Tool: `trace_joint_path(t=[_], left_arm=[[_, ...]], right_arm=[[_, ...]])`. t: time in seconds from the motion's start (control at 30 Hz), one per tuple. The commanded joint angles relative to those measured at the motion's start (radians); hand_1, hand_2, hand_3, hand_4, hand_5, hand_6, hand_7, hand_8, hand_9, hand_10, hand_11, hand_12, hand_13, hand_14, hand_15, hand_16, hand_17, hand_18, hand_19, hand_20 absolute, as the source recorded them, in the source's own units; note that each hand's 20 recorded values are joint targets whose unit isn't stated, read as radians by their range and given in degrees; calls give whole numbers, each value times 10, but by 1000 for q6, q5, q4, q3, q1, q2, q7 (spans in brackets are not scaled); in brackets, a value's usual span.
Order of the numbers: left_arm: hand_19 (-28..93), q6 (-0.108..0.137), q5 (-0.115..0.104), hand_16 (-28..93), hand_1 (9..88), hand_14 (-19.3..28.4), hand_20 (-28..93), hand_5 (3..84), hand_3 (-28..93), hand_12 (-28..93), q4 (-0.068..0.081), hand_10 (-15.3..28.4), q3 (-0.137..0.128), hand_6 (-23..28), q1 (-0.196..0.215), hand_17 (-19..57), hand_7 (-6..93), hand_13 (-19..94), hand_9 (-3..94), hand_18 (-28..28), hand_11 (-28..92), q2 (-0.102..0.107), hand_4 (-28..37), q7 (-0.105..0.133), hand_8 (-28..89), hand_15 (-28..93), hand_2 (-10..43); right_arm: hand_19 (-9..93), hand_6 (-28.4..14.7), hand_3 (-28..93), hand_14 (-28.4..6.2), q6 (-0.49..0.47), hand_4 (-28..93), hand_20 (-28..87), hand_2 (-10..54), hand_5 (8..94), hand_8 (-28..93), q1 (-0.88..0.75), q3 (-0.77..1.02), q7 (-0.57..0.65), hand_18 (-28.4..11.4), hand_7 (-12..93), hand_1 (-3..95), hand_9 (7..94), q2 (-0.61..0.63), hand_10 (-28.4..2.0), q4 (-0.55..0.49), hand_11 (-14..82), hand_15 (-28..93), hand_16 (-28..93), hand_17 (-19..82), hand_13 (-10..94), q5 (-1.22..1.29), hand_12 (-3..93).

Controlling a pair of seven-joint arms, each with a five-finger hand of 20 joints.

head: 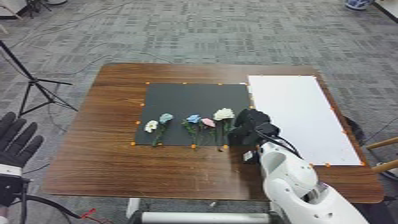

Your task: Arrange flowers

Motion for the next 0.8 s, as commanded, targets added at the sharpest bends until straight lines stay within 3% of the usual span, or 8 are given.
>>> trace_joint_path(t=[0.03, 0.27, 0.33, 0.4, 0.5, 0.57, 0.67, 0.8], left_arm=[[166, 0, 12, -20, 221, 125, 127, 345, 699, 123, -1, 118, -2, 73, -10, -39, 104, 209, 290, 104, 138, -4, -283, -1, -74, 228, 175], [156, 14, 1, -17, 217, 125, 123, 343, 696, 125, 6, 118, 7, 73, -33, -38, 100, 207, 287, 103, 129, 8, -283, 9, -71, 219, 171], [155, 8, 10, -16, 215, 125, 123, 344, 695, 126, 10, 119, 6, 73, -43, -38, 99, 207, 288, 103, 129, 12, -283, 4, -71, 219, 172], [155, -3, 43, -16, 215, 124, 123, 344, 695, 126, 16, 120, 3, 74, -58, -37, 98, 208, 289, 102, 128, 12, -283, -16, -71, 216, 173], [151, -31, 128, -22, 213, 117, 122, 342, 693, 121, 27, 115, -13, 72, -67, -36, 91, 208, 288, 102, 119, 9, -283, -62, -73, 194, 173], [146, -26, 140, -27, 209, 106, 119, 338, 688, 111, 35, 110, -14, 67, -86, -36, 77, 204, 288, 101, 103, 21, -283, -83, -72, 166, 175], [141, -22, 146, -26, 208, 102, 117, 337, 685, 106, 55, 107, -3, 66, -127, -35, 67, 202, 291, 99, 95, 35, -283, -80, -69, 142, 176], [134, -57, 225, -26, 203, 90, 115, 336, 677, 99, 68, 106, -11, 63, -143, -34, 58, 188, 293, 96, 87, 21, -283, -130, -69, 113, 178]], right_arm=[[751, -1, 749, -92, 17, -283, 398, -95, 693, -131, -24, 32, 27, -238, 204, 485, 710, 21, -113, -58, 221, 694, 345, 286, 662, -10, 235], [760, -31, 718, -106, 42, -283, 411, -95, 577, -118, -91, 133, 9, -245, 151, 446, 642, 21, -134, -133, 229, 718, 348, 279, 631, 14, 210], [764, -36, 700, -112, 196, -283, 414, -95, 549, -113, -104, 149, -16, -247, 140, 416, 626, 15, -140, -121, 229, 724, 347, 277, 620, 71, 209], [763, -52, 706, -124, 315, -272, 412, -92, 535, -104, -134, 209, -190, -247, 124, 323, 611, -13, -153, -114, 220, 713, 327, 275, 610, 383, 204], [672, -61, 725, -150, 151, -251, 360, 17, 490, -96, -168, 345, -379, -232, 109, 237, 554, -90, -178, -107, 165, 603, 246, 237, 551, 919, 178], [607, -58, 736, -170, 107, -257, 318, 65, 457, -98, -167, 369, -434, -223, 108, 211, 505, -117, -182, -78, 135, 541, 195, 200, 461, 1128, 161], [520, -46, 743, -182, 24, -263, 271, 93, 406, -95, -185, 411, -499, -213, 101, 161, 451, -161, -168, -42, 102, 475, 153, 142, 337, 1311, 146], [345, -30, 744, -174, -102, -271, 195, 97, 367, -94, -223, 480, -555, -181, 84, 100, 387, -218, -149, -27, 53, 306, 101, 104, 224, 1455, 126]])
